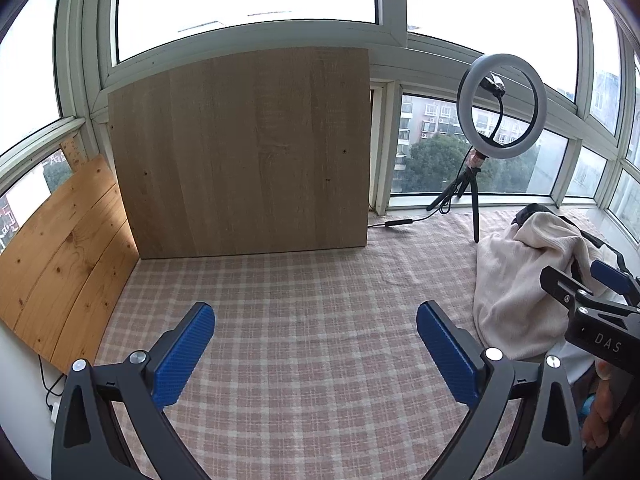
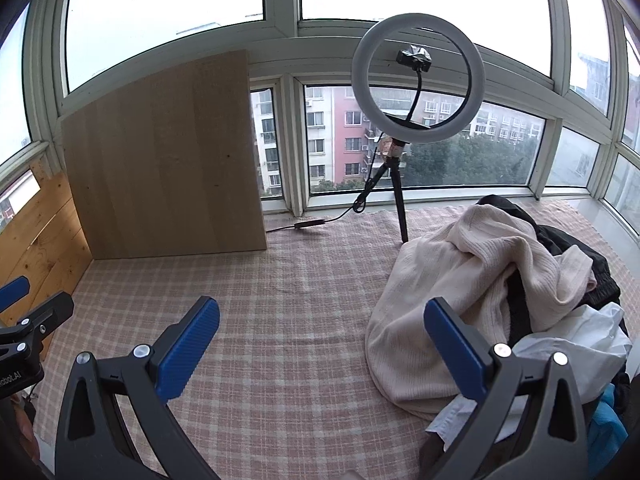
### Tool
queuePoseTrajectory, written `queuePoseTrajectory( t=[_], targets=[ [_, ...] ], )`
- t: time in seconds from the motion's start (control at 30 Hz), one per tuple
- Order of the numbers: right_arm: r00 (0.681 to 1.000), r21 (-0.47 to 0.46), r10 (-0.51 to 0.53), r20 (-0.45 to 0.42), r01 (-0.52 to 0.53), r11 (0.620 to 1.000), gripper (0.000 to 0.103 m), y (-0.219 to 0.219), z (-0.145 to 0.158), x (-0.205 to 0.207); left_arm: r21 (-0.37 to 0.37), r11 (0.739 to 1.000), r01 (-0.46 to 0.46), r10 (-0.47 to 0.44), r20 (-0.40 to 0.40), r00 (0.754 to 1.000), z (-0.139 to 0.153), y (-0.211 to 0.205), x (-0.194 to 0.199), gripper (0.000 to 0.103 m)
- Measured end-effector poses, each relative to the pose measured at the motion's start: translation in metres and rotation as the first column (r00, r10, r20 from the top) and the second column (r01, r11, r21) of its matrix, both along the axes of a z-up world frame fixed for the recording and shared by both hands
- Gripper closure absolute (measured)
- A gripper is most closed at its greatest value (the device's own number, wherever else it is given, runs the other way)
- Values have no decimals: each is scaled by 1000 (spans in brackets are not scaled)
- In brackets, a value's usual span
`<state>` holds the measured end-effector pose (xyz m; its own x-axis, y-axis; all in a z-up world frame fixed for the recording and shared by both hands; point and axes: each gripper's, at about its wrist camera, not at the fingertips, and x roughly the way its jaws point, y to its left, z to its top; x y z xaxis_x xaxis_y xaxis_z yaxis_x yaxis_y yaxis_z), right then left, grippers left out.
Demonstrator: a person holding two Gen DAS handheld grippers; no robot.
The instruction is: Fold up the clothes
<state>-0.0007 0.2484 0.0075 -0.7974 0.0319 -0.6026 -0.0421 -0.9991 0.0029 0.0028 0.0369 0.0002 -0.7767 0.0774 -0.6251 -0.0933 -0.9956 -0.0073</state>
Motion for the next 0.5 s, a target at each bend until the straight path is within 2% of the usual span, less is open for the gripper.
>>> queuePoseTrajectory(
  t=[0.5],
  targets=[
    [992, 7, -130, -7, 130, 992, 0, 37, -2, 13, -15, 997, 71, -71, 1, 998, 0, 27, 1, 3]
  ],
)
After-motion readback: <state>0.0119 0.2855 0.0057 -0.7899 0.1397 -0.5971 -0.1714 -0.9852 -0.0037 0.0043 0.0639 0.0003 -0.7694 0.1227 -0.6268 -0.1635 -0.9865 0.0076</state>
